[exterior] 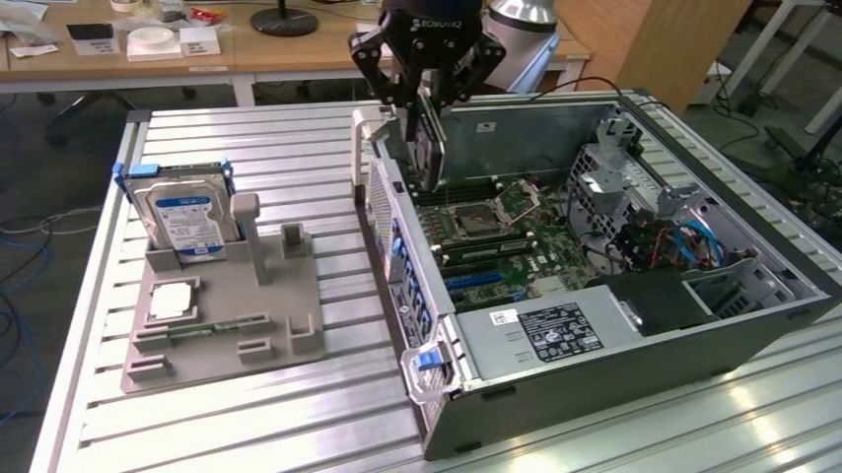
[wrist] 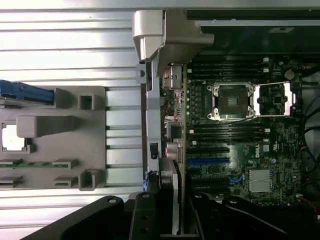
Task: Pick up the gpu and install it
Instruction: 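Pick up the gpu and move the gpu toward the slot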
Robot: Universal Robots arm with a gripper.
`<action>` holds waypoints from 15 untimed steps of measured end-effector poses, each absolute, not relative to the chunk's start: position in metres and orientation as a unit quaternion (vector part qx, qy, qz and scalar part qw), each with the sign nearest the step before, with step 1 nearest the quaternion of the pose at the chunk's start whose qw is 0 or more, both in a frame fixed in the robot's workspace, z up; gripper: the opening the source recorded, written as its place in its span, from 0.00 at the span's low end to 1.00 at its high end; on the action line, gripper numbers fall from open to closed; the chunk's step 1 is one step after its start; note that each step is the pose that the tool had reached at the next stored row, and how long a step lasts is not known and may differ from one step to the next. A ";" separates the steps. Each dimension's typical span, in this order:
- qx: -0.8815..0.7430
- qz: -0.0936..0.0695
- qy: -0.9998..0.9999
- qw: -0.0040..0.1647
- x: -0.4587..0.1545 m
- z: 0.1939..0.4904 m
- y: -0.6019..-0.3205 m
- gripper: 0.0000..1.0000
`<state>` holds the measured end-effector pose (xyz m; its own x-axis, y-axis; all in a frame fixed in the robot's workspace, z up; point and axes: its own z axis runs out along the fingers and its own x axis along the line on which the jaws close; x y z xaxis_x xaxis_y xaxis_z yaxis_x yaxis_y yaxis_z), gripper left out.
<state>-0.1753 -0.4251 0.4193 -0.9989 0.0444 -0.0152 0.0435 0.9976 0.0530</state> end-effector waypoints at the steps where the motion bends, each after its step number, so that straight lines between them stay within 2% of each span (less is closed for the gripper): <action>1: 0.022 0.026 0.999 0.008 -0.173 0.419 -0.425 0.28; 15: 0.022 0.026 0.999 0.008 -0.130 0.418 -0.425 0.28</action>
<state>-0.1296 -0.4250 0.4185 -0.9989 0.0443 -0.0152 0.0434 0.9977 0.0530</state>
